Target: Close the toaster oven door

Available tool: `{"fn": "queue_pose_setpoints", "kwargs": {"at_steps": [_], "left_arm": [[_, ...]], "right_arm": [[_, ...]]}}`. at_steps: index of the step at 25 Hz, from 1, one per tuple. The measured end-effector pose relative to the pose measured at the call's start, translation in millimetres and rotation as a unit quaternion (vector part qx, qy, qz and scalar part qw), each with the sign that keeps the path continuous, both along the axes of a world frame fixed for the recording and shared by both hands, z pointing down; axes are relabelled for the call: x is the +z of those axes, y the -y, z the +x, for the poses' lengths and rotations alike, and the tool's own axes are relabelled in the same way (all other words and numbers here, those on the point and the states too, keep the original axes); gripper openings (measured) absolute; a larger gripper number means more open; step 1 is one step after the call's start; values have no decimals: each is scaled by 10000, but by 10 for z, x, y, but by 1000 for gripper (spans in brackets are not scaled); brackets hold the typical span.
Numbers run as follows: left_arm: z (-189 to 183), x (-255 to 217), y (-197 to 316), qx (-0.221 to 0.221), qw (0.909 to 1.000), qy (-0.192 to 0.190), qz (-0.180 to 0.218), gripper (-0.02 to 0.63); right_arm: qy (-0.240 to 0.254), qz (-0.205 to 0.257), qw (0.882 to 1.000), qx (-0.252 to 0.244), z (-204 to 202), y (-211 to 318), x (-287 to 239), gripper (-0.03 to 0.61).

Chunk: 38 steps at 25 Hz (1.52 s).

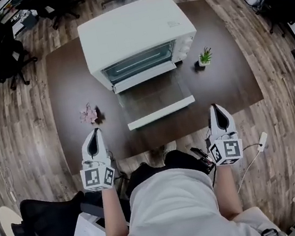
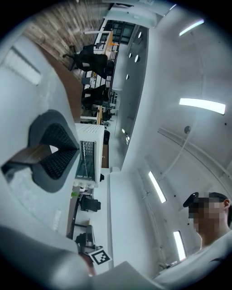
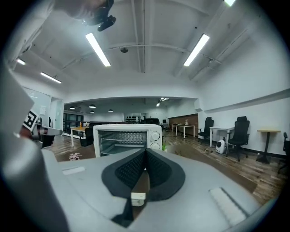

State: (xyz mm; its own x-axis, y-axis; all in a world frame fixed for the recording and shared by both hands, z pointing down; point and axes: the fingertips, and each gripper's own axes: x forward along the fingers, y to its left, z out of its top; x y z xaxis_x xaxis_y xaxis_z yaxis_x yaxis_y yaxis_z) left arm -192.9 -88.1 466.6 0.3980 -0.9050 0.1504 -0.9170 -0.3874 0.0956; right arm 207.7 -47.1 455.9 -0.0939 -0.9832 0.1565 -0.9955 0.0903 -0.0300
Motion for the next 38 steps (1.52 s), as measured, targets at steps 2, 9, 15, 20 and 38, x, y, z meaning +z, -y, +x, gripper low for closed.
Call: {"fn": "queue_pose_setpoints", "kwargs": {"at_steps": [2, 9, 15, 20, 38], "left_arm": [[59, -55, 122, -169, 9998, 43, 40, 2], [282, -89, 321, -451, 9989, 131, -18, 2], [343, -141, 526, -418, 9990, 158, 91, 2], [287, -100, 580, -410, 9991, 101, 67, 2], [28, 61, 502, -400, 9991, 73, -128, 2]], "right_arm": [[-7, 8, 9999, -163, 103, 179, -19, 2], [83, -39, 9990, -444, 335, 562, -19, 2], [26, -30, 9992, -398, 403, 703, 12, 2], [-45, -272, 9994, -225, 494, 732, 218, 3], [157, -3188, 9382, -1336, -192, 577, 2427, 126]]}}
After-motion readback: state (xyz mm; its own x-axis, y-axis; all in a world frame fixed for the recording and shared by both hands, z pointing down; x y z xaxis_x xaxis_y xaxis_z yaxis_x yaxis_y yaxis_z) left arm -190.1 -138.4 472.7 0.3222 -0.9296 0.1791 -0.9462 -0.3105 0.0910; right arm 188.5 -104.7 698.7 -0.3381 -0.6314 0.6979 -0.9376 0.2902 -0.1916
